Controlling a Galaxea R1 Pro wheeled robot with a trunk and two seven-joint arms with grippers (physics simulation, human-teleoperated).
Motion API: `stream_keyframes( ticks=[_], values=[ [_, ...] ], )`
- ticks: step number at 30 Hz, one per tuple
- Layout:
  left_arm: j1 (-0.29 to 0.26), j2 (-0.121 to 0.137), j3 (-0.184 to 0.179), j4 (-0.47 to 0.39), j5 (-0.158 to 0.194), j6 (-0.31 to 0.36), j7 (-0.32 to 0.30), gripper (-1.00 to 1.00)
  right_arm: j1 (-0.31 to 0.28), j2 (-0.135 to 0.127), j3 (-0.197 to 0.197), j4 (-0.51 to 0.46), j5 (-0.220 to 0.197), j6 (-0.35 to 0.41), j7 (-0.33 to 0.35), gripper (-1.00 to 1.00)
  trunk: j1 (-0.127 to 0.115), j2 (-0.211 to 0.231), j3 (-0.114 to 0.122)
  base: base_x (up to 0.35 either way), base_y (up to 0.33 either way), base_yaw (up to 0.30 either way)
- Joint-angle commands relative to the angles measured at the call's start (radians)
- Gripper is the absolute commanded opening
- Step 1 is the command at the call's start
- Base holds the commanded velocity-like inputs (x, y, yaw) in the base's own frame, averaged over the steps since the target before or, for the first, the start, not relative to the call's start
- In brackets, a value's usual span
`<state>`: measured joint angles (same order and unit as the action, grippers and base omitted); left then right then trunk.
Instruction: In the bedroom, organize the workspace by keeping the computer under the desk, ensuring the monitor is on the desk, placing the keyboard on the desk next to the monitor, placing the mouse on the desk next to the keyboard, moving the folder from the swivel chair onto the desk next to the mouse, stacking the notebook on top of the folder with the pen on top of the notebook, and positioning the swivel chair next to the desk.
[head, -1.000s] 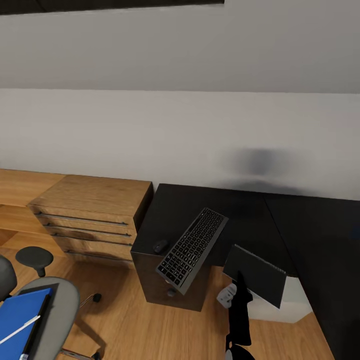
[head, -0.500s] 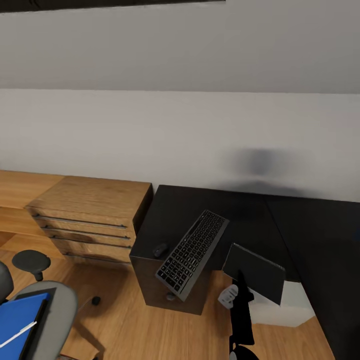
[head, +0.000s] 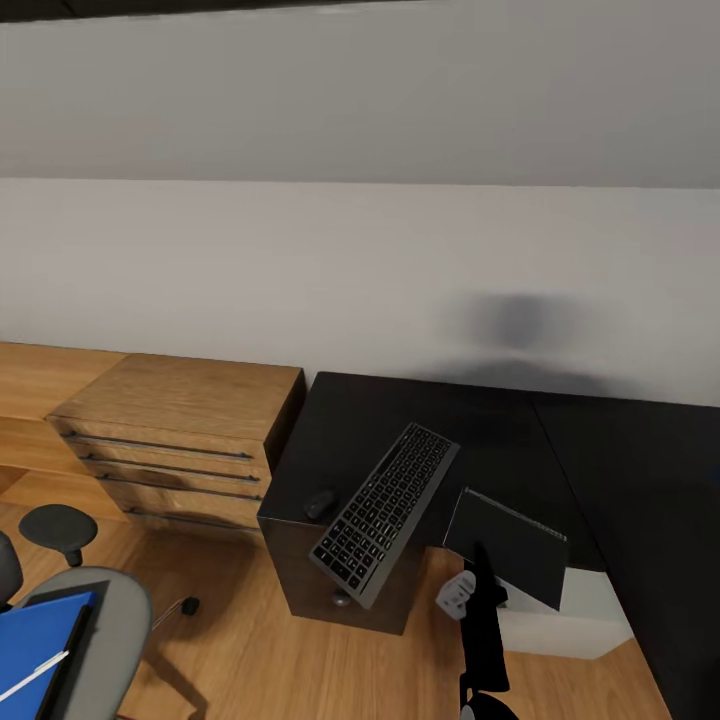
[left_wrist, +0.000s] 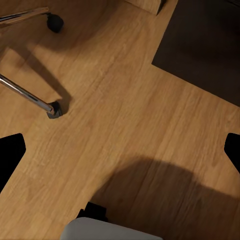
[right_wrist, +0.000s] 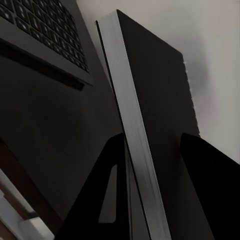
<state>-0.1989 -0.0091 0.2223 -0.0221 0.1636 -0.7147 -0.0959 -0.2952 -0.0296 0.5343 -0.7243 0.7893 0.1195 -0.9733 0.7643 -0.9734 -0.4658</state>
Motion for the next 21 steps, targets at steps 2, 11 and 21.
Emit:
stream_keyframes(
  ticks=[2, 11, 21],
  values=[
    [-0.001, 0.0, 0.004, 0.001, 0.01, -0.002, -0.01, 1.0, -0.001, -0.001, 0.004, 0.0, 0.002, 0.009, -0.003, -1.0, 0.0, -0.001, -0.001, 0.003, 0.0, 0.0],
    [-0.001, 0.0, 0.004, 0.002, 0.01, -0.002, -0.012, 1.0, -0.001, -0.002, 0.003, 0.0, 0.001, -0.005, 0.027, -1.0, 0.0, -0.001, -0.001, 0.099, -0.018, 0.0],
    [-0.001, 0.0, 0.004, 0.001, 0.01, -0.001, -0.011, 1.0, -0.001, 0.001, -0.004, 0.0, -0.001, -0.024, 0.043, -1.0, 0.0, -0.001, -0.001, 0.04, -0.008, 0.0]
  ],
)
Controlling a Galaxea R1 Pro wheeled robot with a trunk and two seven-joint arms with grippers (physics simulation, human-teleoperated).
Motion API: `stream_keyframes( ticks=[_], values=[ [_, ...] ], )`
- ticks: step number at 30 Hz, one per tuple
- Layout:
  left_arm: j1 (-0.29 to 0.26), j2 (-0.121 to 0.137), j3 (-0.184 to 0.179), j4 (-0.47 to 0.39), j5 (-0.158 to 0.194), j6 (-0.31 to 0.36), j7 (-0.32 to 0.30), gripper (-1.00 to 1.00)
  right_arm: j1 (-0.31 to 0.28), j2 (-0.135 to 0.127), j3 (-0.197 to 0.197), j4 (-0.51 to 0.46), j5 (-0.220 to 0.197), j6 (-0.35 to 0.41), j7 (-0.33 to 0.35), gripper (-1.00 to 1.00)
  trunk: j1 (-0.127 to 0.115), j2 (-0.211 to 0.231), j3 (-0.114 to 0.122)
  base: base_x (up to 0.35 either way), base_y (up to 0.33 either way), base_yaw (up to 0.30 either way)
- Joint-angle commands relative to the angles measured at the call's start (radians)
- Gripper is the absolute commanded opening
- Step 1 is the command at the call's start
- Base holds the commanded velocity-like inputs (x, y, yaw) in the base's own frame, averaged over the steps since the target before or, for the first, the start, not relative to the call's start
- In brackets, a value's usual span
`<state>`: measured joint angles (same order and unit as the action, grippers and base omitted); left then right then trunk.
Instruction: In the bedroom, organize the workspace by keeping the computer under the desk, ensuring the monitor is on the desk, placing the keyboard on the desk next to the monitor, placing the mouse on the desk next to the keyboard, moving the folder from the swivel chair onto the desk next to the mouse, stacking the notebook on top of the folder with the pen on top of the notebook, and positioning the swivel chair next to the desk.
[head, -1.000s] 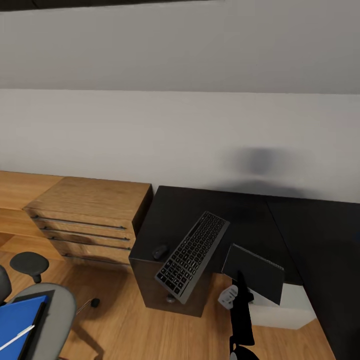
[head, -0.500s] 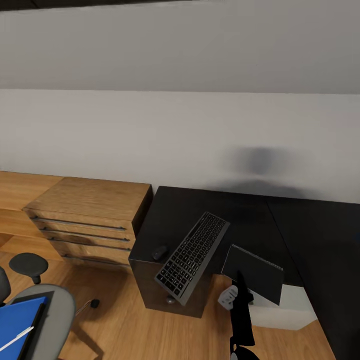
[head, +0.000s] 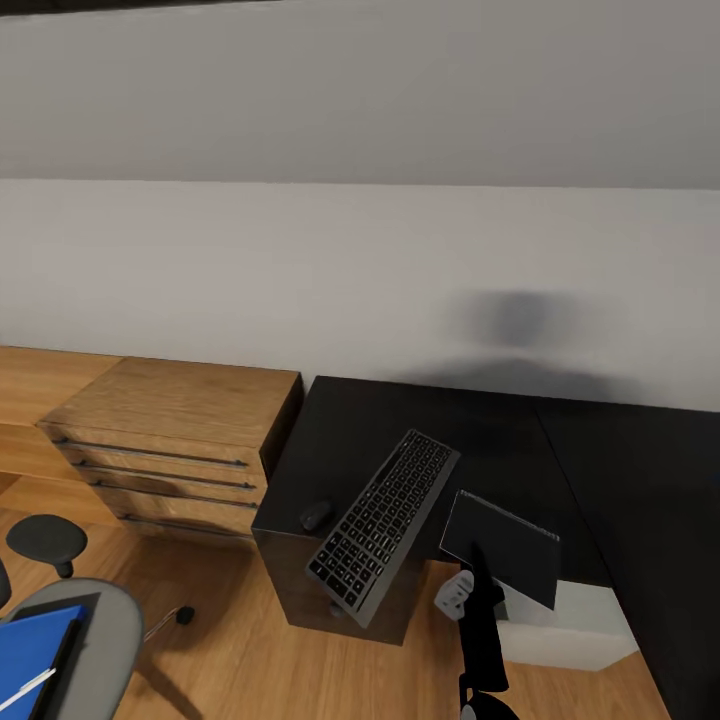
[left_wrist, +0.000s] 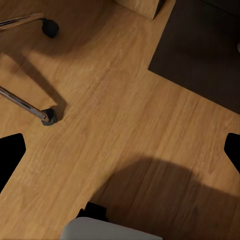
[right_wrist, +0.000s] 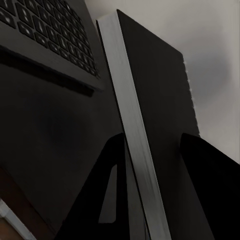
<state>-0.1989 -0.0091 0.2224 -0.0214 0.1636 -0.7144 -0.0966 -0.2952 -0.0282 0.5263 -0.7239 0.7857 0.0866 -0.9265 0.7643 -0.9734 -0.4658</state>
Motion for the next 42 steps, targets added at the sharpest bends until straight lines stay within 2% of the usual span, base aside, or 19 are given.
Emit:
stream_keyframes(
  ticks=[1, 12, 25, 33, 42],
  values=[
    [-0.001, 0.0, 0.003, 0.0, 0.01, -0.002, -0.01, 1.0, -0.001, -0.001, 0.003, 0.0, 0.002, 0.009, -0.002, -1.0, 0.0, -0.001, -0.001, 0.008, -0.002, 0.0],
    [-0.001, 0.001, 0.004, 0.0, 0.01, -0.002, -0.011, 1.0, -0.001, 0.001, 0.0, 0.0, 0.001, 0.013, 0.06, -1.0, 0.0, -0.001, -0.001, 0.07, 0.0, 0.0],
    [-0.001, 0.0, 0.004, 0.0, 0.01, -0.002, -0.009, 1.0, -0.001, 0.005, -0.003, -0.001, -0.001, 0.016, 0.065, -1.0, 0.0, -0.001, -0.001, 0.096, 0.0, 0.0],
    [-0.001, 0.0, 0.004, 0.0, 0.01, -0.002, -0.01, 1.0, -0.001, 0.006, -0.029, 0.0, -0.003, 0.017, 0.067, -1.0, 0.0, -0.001, -0.001, 0.064, 0.0, 0.0],
    [-0.001, 0.001, 0.004, 0.0, 0.01, -0.002, -0.009, 1.0, -0.001, 0.005, -0.039, 0.0, -0.003, 0.018, 0.069, -1.0, 0.0, -0.001, -0.001, 0.062, 0.0, 0.0]
  ],
)
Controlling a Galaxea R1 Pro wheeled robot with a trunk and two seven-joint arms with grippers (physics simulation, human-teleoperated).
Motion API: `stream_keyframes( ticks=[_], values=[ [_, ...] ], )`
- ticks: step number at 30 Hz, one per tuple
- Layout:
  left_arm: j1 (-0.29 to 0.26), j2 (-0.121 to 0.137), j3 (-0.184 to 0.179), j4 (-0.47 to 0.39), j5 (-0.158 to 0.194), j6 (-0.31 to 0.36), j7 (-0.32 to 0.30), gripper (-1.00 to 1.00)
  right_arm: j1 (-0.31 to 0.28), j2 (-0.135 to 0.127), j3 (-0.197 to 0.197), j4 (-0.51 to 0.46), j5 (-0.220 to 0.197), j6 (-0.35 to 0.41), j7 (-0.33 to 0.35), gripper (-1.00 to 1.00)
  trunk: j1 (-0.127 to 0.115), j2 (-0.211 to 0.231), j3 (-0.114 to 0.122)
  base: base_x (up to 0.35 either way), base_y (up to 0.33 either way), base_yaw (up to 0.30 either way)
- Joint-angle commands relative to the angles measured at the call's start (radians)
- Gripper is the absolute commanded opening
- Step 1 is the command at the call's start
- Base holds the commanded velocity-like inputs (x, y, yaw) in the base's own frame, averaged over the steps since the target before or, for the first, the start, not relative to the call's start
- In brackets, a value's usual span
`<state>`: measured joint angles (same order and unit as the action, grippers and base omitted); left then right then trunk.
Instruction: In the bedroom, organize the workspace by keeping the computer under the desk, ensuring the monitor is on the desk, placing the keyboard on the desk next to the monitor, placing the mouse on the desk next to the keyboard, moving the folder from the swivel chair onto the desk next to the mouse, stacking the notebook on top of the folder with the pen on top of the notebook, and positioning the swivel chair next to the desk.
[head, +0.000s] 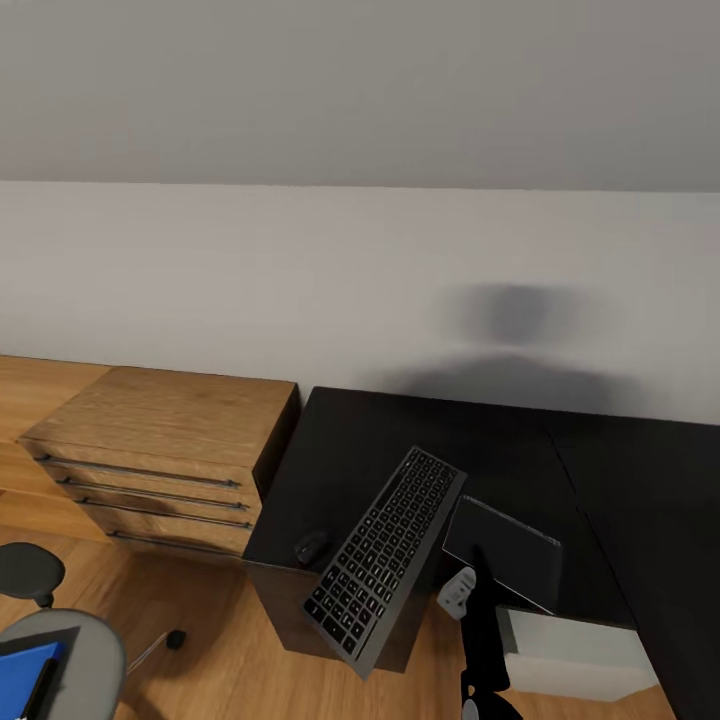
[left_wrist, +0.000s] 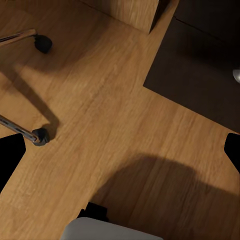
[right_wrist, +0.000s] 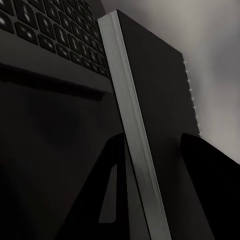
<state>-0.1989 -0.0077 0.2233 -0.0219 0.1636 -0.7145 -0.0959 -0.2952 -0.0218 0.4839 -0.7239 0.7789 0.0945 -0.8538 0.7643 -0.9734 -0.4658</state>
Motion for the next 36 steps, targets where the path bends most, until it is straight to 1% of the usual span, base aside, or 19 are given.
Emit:
stream_keyframes(
  ticks=[1, 8, 15, 22, 36],
  values=[
    [-0.001, 0.0, 0.003, 0.001, 0.01, -0.002, -0.01, 1.0, -0.001, -0.001, 0.003, 0.0, 0.003, 0.01, -0.002, -1.0, 0.0, -0.001, -0.001, 0.012, 0.0, 0.0],
    [-0.001, 0.0, 0.004, 0.001, 0.01, -0.002, -0.01, 1.0, -0.001, -0.001, 0.002, 0.0, 0.003, 0.01, 0.019, -1.0, 0.0, -0.001, -0.001, 0.005, 0.0, 0.0],
    [-0.001, 0.0, 0.003, 0.001, 0.01, -0.002, -0.01, 1.0, -0.001, -0.001, -0.01, 0.0, 0.003, 0.01, 0.032, -1.0, 0.0, -0.001, -0.001, 0.0, 0.0, 0.0],
    [-0.001, 0.0, 0.003, 0.001, 0.01, -0.001, -0.01, 1.0, -0.001, -0.003, -0.014, 0.0, 0.003, 0.01, 0.054, -1.0, 0.0, -0.001, -0.001, 0.0, 0.0, 0.0],
    [-0.001, -0.001, 0.003, 0.001, 0.01, -0.002, -0.01, 1.0, -0.001, -0.004, -0.014, 0.0, 0.003, 0.01, 0.07, -1.0, 0.0, -0.001, -0.001, 0.0, -0.017, 0.0]
  ],
)
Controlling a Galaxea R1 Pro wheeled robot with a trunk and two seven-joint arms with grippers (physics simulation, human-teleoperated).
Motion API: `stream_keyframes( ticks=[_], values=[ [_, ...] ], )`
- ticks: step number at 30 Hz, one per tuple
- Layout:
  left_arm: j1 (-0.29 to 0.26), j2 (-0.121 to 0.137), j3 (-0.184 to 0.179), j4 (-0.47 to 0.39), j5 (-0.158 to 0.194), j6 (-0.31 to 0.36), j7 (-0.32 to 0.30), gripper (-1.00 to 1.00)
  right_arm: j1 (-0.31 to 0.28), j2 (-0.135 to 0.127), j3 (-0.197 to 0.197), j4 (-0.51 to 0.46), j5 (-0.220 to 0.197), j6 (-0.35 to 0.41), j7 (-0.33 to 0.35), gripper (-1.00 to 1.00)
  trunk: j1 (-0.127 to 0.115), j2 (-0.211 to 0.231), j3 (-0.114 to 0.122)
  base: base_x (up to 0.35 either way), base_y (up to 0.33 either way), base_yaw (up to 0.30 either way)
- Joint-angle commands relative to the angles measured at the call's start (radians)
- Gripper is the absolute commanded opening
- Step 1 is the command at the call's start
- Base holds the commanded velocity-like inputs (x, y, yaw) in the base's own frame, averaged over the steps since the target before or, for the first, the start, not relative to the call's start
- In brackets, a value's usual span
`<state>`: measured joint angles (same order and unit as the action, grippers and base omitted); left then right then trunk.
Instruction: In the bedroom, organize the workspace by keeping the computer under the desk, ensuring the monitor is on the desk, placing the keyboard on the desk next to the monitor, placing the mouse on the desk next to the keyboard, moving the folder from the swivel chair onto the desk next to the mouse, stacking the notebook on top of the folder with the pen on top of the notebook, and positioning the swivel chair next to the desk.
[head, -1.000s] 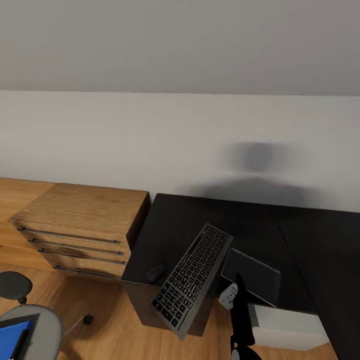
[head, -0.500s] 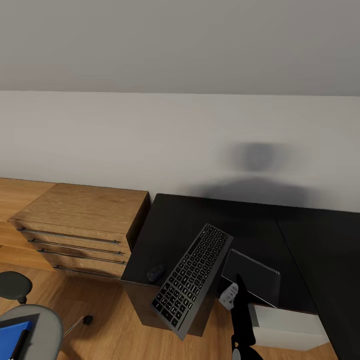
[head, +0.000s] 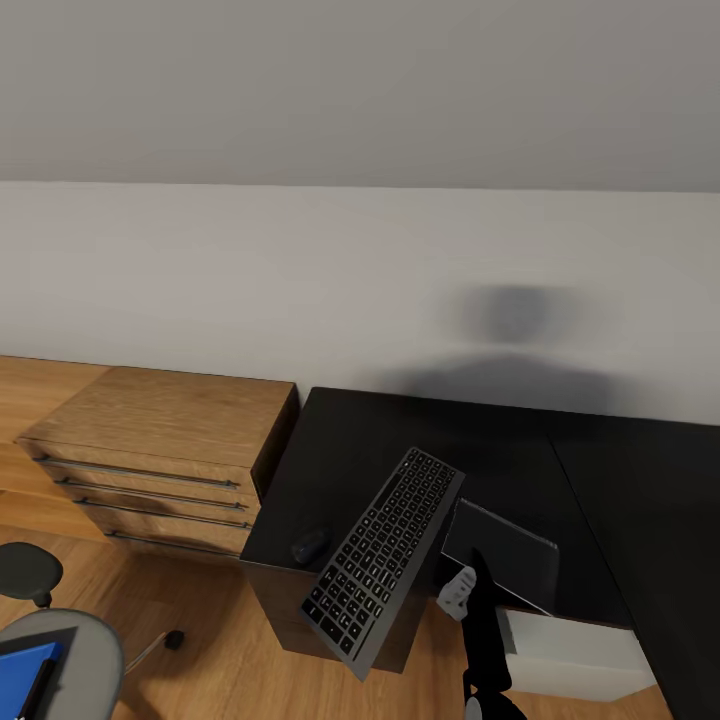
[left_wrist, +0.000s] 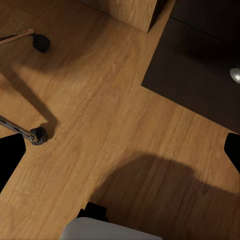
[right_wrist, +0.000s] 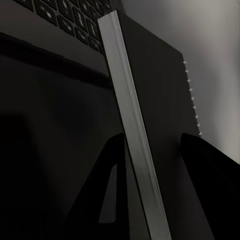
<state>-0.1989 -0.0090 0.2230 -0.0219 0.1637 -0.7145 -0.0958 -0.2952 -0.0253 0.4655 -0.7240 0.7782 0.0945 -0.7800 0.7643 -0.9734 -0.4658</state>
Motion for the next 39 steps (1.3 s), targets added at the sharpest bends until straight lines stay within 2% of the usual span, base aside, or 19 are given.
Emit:
stream_keyframes(
  ticks=[1, 9, 25, 39],
  values=[
    [0.0, 0.0, 0.004, 0.001, 0.01, -0.002, -0.01, 1.0, -0.001, -0.001, 0.004, 0.0, 0.004, 0.01, -0.001, -1.0, 0.0, -0.001, -0.001, 0.0, -0.18, 0.0],
    [0.0, 0.0, 0.003, 0.001, 0.01, -0.002, -0.011, 1.0, -0.001, -0.001, 0.004, 0.0, 0.004, 0.01, 0.015, -1.0, 0.0, -0.001, -0.001, 0.0, -0.129, 0.0],
    [0.0, 0.0, 0.004, 0.001, 0.01, -0.002, -0.01, 1.0, -0.001, 0.002, 0.002, 0.001, 0.004, 0.01, 0.022, -1.0, 0.0, -0.001, -0.001, -0.002, -0.01, 0.0],
    [0.0, 0.0, 0.004, 0.001, 0.01, -0.002, -0.01, 1.0, -0.001, 0.004, -0.002, 0.002, 0.003, 0.031, 0.049, -1.0, 0.0, -0.001, -0.001, -0.106, 0.0, 0.0]
  ],
)
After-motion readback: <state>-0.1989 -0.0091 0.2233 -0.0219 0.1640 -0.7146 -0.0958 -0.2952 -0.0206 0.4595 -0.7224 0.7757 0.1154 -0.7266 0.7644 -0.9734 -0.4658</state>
